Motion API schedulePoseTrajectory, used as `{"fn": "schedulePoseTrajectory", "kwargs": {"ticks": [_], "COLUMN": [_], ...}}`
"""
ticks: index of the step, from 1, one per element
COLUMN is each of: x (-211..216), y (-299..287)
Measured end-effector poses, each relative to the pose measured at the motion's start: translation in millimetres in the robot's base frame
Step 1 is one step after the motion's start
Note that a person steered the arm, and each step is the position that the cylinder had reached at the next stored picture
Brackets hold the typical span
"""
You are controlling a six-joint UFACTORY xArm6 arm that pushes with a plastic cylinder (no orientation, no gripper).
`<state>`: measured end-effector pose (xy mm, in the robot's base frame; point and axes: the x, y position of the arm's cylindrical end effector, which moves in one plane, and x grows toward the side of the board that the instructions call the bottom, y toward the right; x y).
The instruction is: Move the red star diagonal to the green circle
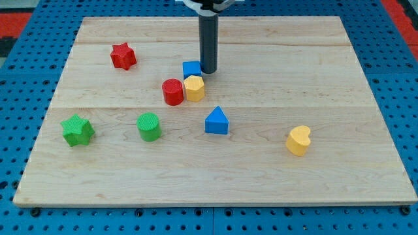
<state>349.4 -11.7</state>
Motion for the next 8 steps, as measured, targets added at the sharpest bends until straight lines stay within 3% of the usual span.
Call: {"fn": "schedulePoseTrajectory", "kwargs": {"ticks": [2,4,6,7,8], "x": [-0.1,-35.4,-36.5,-46.6,-99.5], "y": [-50.6,-49.0,-46.8,-23.4,18.8]}}
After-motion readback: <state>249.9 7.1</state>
